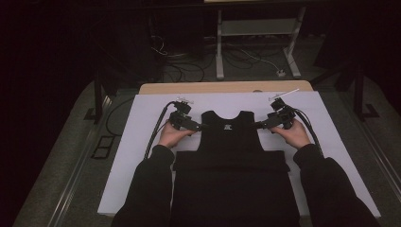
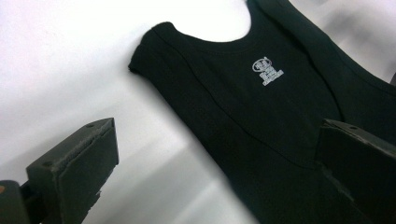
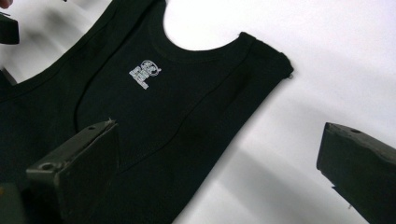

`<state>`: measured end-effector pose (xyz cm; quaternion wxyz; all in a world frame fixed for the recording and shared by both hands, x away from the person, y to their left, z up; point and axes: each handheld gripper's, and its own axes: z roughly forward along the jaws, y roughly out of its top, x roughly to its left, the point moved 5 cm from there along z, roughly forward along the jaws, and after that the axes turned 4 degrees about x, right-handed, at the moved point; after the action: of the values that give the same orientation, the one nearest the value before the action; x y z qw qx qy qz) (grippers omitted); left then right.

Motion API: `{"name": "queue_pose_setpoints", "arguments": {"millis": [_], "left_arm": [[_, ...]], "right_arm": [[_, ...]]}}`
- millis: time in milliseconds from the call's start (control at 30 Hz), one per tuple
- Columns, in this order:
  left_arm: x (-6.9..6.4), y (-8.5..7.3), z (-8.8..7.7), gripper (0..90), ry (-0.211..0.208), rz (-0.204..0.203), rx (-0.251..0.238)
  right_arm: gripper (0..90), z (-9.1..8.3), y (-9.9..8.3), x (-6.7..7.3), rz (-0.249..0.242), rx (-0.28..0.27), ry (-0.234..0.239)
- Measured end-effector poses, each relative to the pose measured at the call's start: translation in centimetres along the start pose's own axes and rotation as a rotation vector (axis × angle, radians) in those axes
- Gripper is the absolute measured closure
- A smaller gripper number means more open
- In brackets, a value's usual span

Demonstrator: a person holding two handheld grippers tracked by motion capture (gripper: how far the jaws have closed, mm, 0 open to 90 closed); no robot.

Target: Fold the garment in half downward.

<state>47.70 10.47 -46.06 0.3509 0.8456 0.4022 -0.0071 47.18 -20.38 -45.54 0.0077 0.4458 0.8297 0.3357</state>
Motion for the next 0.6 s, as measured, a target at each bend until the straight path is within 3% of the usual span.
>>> {"name": "queue_pose_setpoints", "arguments": {"millis": [367,500,600], "left_arm": [[-0.1,-0.4,1.1,0.0,-0.022,-0.015,0.022],[-0.4,-0.6,1.4,2.9,-0.013,0.020,0.044],[-0.6,-0.7,1.6,6.3,-0.007,0.024,0.042]], "right_arm": [[0.0,1.4,-0.2,0.6,-0.008,0.017,0.019],[0.6,1.8,-0.3,0.8,-0.009,0.022,0.028],[5.2,2.0,-0.4,0.9,-0.010,0.026,0.041]]}}
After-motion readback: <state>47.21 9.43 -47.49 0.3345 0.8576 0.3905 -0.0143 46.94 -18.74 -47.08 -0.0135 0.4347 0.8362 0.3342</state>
